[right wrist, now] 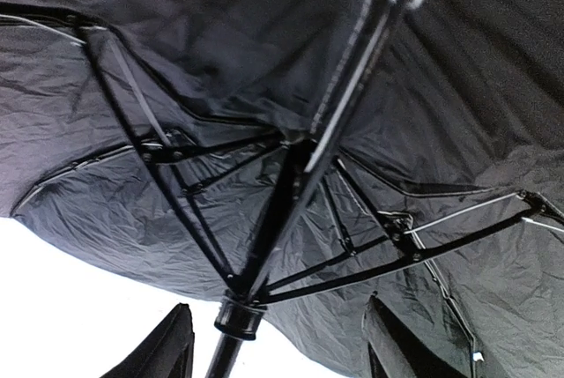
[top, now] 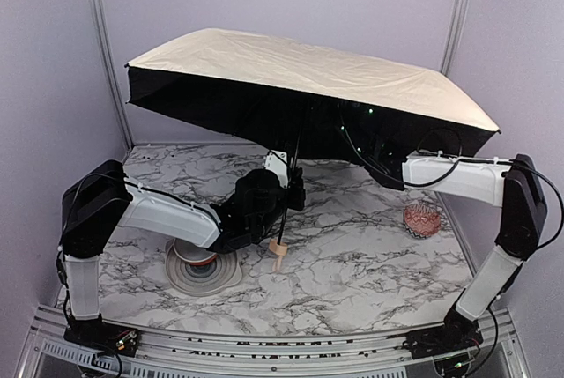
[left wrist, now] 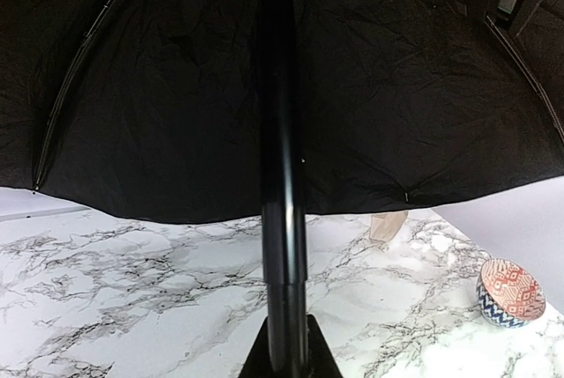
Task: Put away the umbrella
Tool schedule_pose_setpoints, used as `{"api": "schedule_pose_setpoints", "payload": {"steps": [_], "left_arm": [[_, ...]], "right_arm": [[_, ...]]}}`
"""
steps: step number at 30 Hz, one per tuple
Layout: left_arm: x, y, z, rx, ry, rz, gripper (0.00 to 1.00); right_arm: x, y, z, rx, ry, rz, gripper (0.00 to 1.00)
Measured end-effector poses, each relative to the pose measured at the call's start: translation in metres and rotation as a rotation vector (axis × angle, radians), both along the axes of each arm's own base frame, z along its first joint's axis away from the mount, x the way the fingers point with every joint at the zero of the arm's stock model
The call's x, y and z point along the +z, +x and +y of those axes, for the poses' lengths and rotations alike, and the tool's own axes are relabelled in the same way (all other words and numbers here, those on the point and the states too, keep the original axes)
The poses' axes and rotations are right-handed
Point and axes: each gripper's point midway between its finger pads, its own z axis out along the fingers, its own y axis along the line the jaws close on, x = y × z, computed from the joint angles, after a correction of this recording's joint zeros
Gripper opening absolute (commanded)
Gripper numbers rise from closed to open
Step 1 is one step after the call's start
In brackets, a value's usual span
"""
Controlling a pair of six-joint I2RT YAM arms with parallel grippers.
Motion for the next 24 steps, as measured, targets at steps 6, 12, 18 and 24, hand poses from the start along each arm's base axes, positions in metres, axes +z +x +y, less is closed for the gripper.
{"api": "schedule_pose_setpoints", "payload": {"steps": [6, 12, 18, 24], "left_arm": [[0.001, 0.0, 0.0, -0.001, 0.0, -0.002, 0.0], [0.003, 0.001, -0.001, 0.001, -0.004, -0.004, 0.0], [0.001, 0.0, -0.003, -0.008, 0.004, -0.006, 0.0], [-0.003, 0.0, -0.004, -0.013, 0.013, -0.001, 0.0]], "right_arm": [[-0.002, 0.011, 0.001, -0.01, 0.009, 0.034, 0.61], [-0.005, 0.019, 0.005, -0.005, 0.017, 0.067, 0.61], [-0.014, 0.024, 0.008, -0.006, 0.008, 0.089, 0.6], [-0.022, 0.026, 0.01, -0.009, -0.012, 0.097, 0.4]]}}
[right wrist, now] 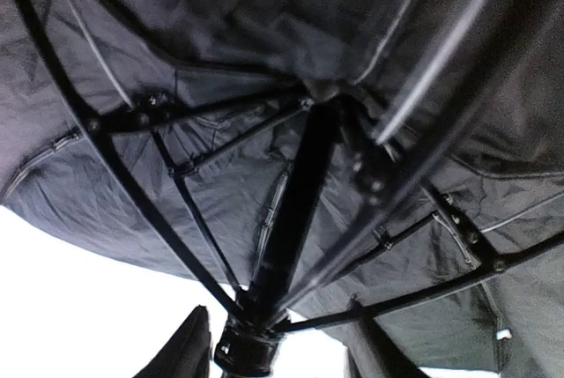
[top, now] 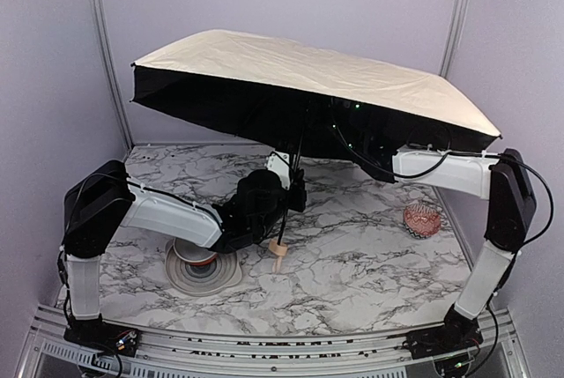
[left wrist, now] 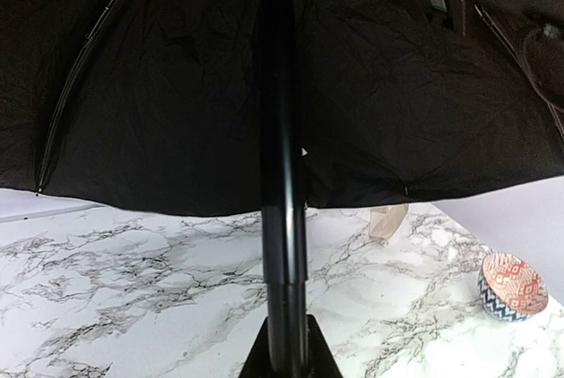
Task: Put away the umbrella
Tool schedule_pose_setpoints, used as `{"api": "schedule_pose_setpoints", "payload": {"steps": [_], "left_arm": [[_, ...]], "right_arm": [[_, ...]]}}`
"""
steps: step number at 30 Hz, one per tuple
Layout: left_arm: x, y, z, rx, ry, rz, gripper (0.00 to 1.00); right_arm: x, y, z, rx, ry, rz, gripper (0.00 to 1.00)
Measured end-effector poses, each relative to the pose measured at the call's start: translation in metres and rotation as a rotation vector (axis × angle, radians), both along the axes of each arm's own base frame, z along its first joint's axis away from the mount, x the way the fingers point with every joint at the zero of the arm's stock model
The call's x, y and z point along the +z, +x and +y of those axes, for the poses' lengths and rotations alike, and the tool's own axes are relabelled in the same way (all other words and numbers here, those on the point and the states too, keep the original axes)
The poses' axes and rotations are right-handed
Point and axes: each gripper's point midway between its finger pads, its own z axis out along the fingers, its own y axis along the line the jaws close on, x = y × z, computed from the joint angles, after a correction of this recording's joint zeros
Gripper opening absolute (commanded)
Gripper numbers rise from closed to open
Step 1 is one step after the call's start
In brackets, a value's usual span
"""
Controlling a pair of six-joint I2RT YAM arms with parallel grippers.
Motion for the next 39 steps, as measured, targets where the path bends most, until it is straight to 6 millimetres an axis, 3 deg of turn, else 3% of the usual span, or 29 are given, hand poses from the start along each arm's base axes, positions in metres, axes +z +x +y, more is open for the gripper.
{"api": "schedule_pose_setpoints", "payload": {"steps": [3, 9, 14, 17, 27, 39], "left_arm": [[-0.002, -0.001, -0.001, -0.008, 0.014, 0.0, 0.0], [-0.002, -0.001, -0.003, -0.018, 0.005, 0.0, 0.0], [-0.001, 0.004, -0.004, -0.1, -0.068, 0.014, 0.0], [-0.004, 0.002, -0.005, -0.204, -0.107, 0.019, 0.0], [-0.008, -0.041, -0.019, -0.5, -0.154, -0.006, 0.0], [0.004, -0.08, -0.002, -0.641, -0.117, -0.034, 0.0]], "right_arm": [[0.001, -0.002, 0.002, 0.006, -0.004, -0.004, 0.21], [0.006, -0.008, 0.011, 0.038, 0.059, 0.005, 0.08], [0.01, -0.012, 0.017, 0.125, 0.05, -0.01, 0.07], [0.009, -0.025, 0.025, 0.198, 0.021, -0.04, 0.07], [0.007, -0.092, 0.027, 0.363, -0.067, -0.161, 0.08], [0.015, -0.148, 0.043, 0.548, -0.087, -0.262, 0.09]]}}
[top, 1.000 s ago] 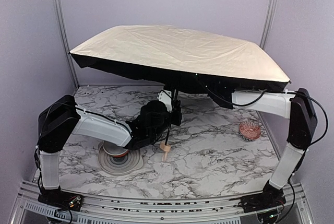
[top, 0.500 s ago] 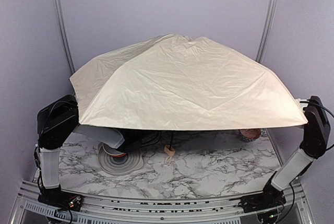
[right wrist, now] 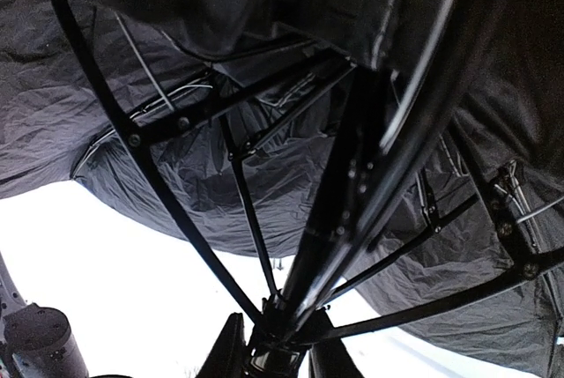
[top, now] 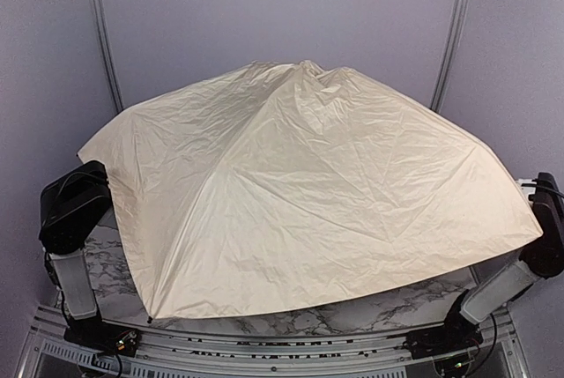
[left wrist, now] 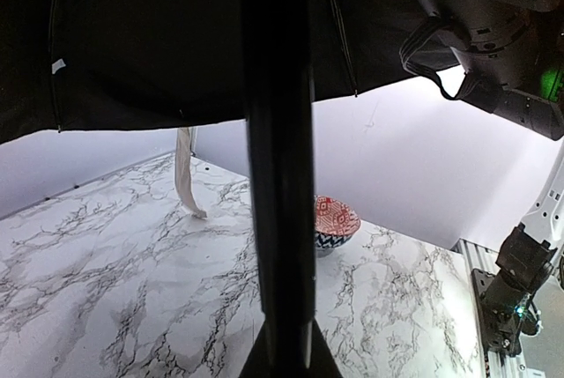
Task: Put away the umbrella
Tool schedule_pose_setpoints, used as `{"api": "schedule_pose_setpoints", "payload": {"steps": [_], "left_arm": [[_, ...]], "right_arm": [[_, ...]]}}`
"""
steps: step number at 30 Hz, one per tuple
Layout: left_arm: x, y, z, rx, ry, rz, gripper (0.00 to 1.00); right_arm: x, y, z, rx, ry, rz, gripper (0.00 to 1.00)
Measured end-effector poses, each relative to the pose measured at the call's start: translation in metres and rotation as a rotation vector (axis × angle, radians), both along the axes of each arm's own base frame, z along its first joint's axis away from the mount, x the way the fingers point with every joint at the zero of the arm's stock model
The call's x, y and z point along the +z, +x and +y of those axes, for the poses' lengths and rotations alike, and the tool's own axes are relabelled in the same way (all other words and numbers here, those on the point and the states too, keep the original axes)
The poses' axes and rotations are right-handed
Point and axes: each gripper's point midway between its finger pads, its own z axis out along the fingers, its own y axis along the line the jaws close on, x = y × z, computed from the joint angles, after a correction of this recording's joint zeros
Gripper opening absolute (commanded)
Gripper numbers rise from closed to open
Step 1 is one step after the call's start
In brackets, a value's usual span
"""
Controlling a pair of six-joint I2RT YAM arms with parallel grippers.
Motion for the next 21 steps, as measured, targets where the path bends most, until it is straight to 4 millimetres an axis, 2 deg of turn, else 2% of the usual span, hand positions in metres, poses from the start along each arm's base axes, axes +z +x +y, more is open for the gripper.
{"api": "schedule_pose_setpoints", "payload": {"steps": [4, 21], "left_arm": [[0.003, -0.002, 0.0, -0.007, 0.008, -0.017, 0.0], [-0.02, -0.001, -0.001, 0.006, 0.093, 0.019, 0.0]], "right_arm": [[0.002, -0.006, -0.001, 0.0, 0.016, -0.015, 0.09], [-0.035, 0.004, -0.012, -0.072, 0.055, 0.056, 0.1]]}}
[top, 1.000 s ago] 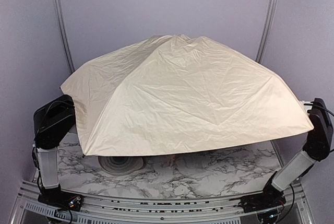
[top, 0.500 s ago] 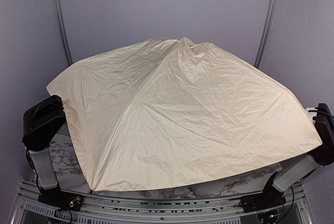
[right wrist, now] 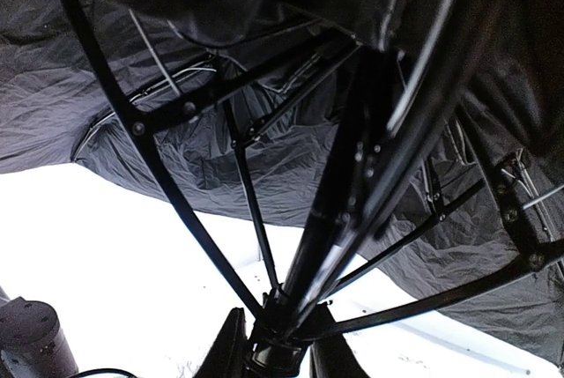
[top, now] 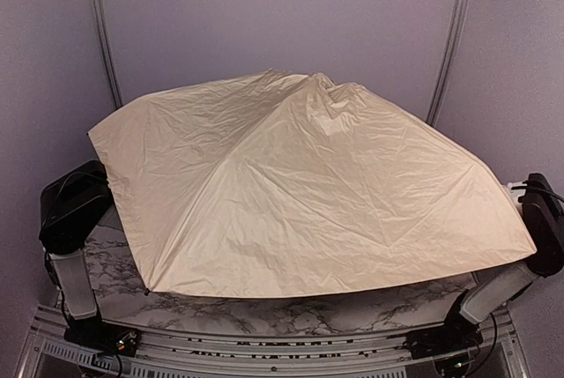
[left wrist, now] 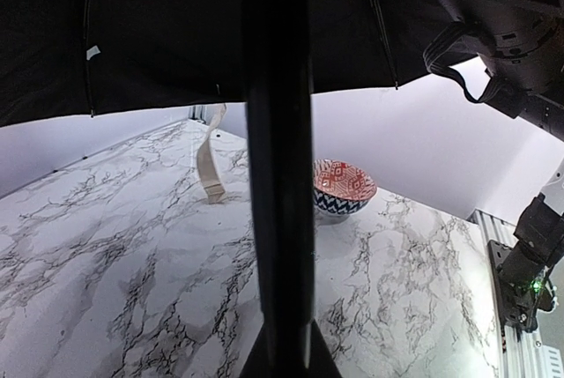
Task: Put away the umbrella
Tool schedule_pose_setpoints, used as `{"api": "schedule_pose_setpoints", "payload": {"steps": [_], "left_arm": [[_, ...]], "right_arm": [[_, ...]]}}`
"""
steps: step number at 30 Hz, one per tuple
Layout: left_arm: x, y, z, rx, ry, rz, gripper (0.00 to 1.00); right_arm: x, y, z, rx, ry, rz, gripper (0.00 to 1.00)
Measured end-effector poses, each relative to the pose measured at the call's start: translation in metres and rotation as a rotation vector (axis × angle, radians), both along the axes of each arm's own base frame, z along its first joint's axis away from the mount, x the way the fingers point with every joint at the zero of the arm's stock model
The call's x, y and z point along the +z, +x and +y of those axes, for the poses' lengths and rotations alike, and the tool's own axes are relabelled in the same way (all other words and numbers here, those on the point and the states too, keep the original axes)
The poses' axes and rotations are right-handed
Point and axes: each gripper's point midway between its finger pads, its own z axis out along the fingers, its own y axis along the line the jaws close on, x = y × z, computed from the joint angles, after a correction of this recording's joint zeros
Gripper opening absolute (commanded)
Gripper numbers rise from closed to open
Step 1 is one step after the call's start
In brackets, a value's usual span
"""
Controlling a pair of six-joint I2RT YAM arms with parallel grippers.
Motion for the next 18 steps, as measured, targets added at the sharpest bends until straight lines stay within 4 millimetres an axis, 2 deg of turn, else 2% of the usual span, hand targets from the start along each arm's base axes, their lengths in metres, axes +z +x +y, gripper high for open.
{"api": "schedule_pose_setpoints", "payload": {"steps": [11, 18], "left_arm": [[-0.012, 0.005, -0.002, 0.004, 0.025, 0.023, 0.0], [-0.011, 0.012, -0.006, 0.026, 0.046, 0.03, 0.0]], "right_arm": [[-0.017, 0.004, -0.005, -0.065, -0.007, 0.039, 0.12], [-0.019, 0.011, -0.01, -0.118, -0.003, 0.046, 0.14]]}}
